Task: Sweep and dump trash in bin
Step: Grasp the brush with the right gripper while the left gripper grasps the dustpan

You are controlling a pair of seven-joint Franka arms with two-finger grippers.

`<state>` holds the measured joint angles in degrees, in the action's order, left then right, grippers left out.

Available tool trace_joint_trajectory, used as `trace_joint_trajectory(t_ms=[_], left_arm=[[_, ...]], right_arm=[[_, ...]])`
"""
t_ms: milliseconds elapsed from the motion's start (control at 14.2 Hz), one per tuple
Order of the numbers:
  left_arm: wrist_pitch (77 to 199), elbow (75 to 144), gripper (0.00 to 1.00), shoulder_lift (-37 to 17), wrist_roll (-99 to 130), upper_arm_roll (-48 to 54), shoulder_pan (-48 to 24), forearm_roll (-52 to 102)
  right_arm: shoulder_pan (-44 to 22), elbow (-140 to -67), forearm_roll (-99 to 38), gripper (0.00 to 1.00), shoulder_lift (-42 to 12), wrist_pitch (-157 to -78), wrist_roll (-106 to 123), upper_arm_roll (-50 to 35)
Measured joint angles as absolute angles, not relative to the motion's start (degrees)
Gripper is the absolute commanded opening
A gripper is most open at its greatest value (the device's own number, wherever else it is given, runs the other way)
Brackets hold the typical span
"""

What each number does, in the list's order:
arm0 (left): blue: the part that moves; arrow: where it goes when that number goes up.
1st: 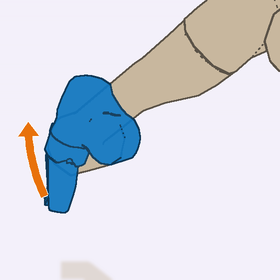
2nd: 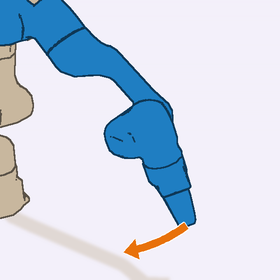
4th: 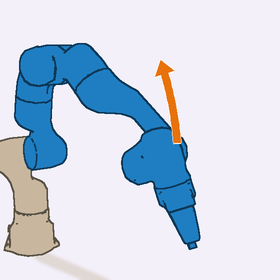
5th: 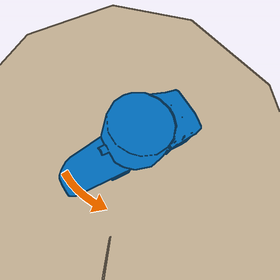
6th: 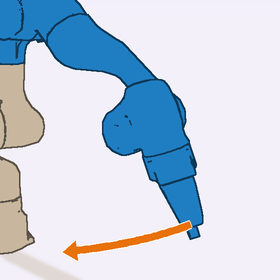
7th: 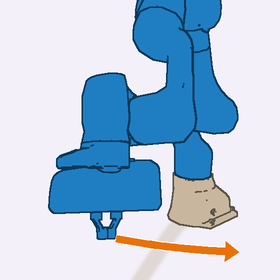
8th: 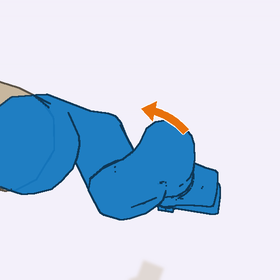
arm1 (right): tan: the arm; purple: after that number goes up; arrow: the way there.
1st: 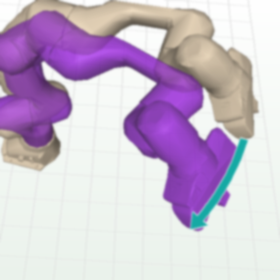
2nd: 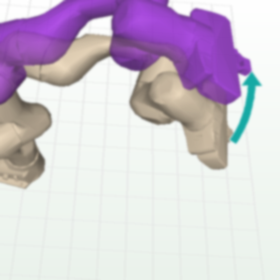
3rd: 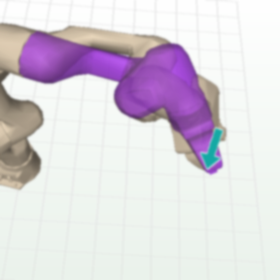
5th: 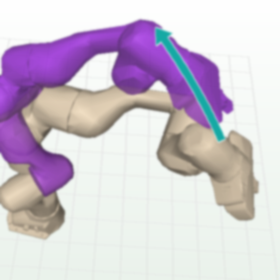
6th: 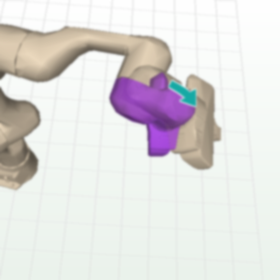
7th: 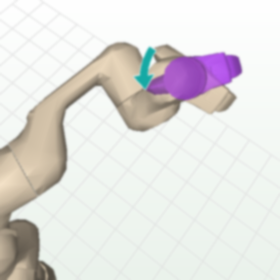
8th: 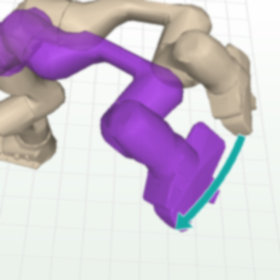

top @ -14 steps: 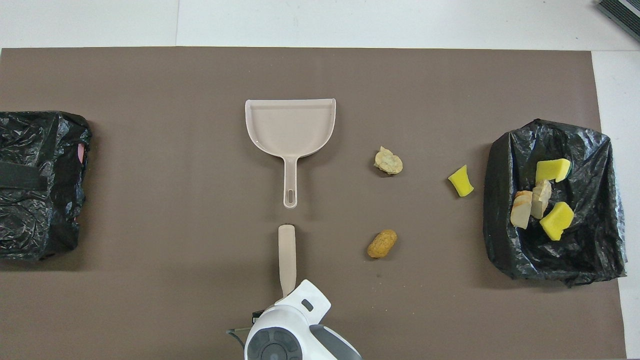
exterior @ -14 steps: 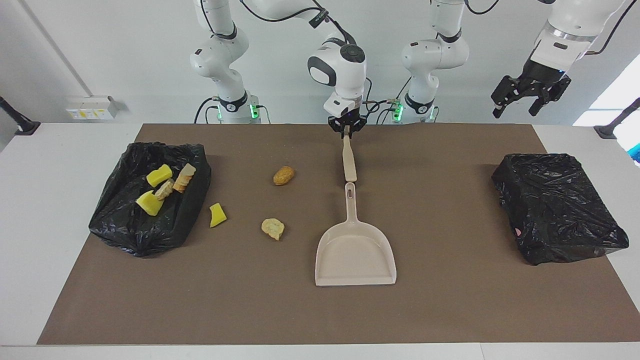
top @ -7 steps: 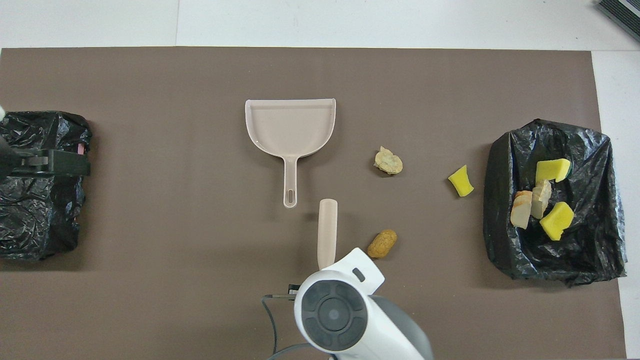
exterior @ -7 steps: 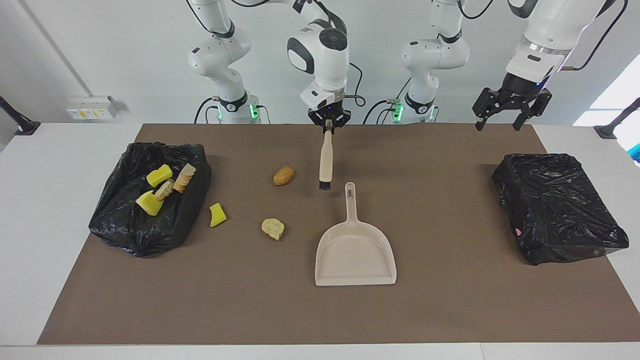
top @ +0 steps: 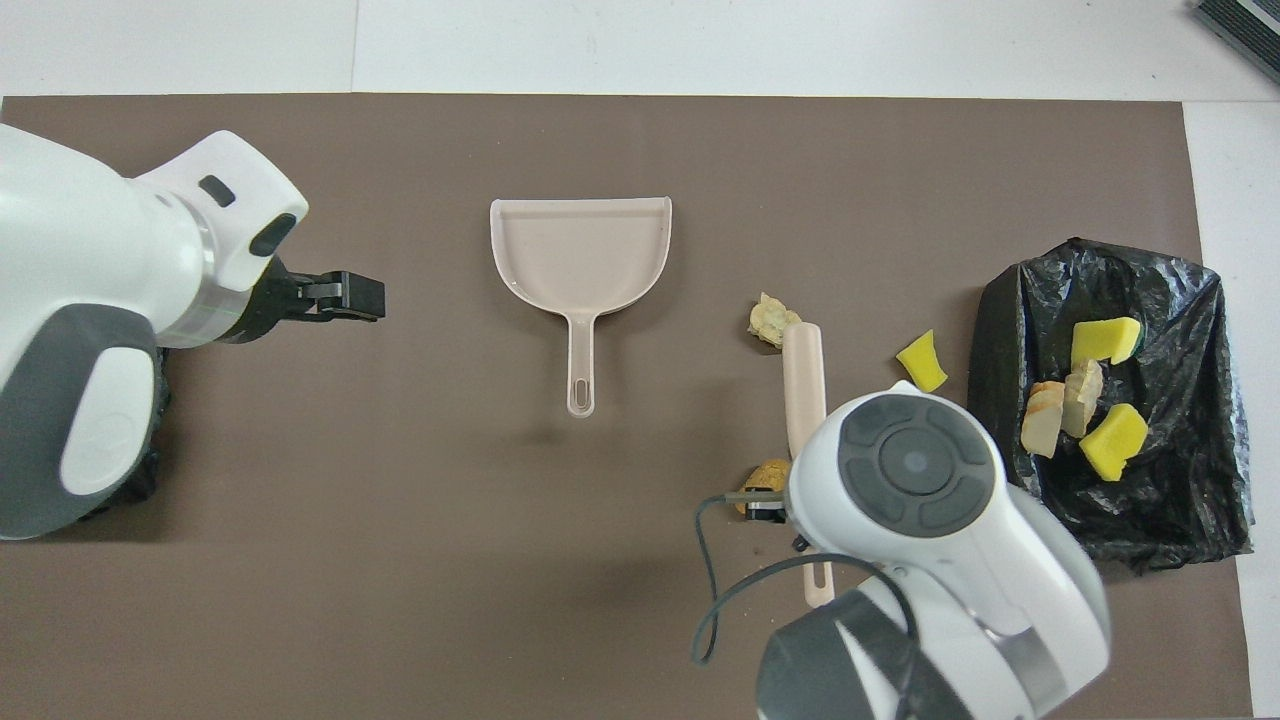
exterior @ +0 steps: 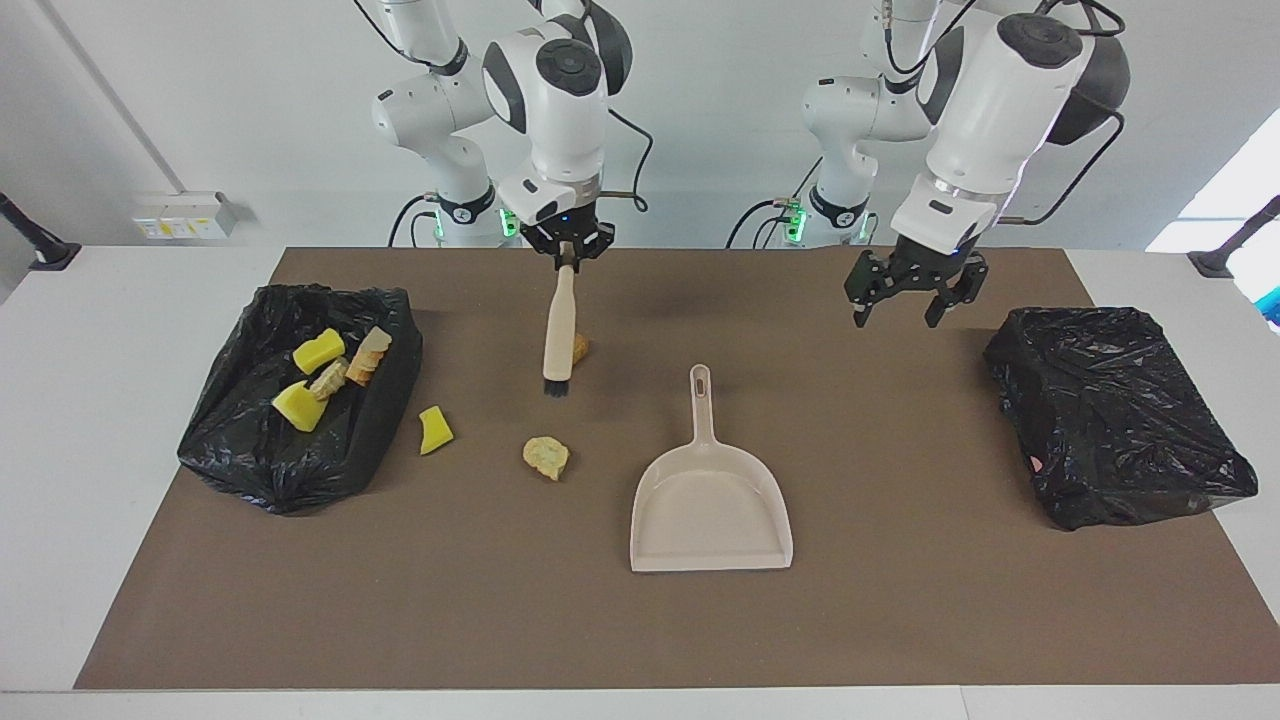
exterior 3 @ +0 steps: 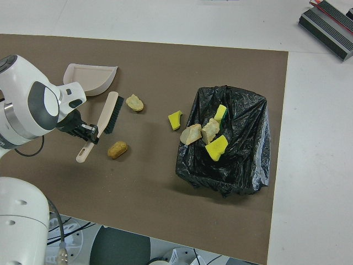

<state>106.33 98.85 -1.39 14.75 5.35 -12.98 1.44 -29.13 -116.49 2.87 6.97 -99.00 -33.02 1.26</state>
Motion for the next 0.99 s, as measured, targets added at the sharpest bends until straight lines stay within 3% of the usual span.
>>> trace_joint_trajectory(t_ms=[282, 494, 706, 989], left_arm=[[107.3, 100.2, 1.00, -5.0, 16.0, 5.4, -18.3, 1.4], [113.3, 100.5, 1.00, -11.0, 23.5, 5.4, -22.8, 1.4], [119.4, 100.4, 1.00, -15.6, 28.4, 5.4, -25.6, 1.4], [122.3, 100.4, 1.00, -17.4, 29.5, 5.3, -26.8, 1.4]], right_arm=[[-18.3, -117.3, 4.8, 0.00, 6.7, -98.5, -22.9, 1.3], [-11.9, -119.5, 5.3, 0.00, 6.5, -100.6, -15.4, 1.3], [-9.1, -123.0, 5.9, 0.00, 6.3, -105.2, -13.2, 1.3], [-7.6, -126.6, 8.0, 0.00, 5.8, -110.6, -13.1, 1.2]])
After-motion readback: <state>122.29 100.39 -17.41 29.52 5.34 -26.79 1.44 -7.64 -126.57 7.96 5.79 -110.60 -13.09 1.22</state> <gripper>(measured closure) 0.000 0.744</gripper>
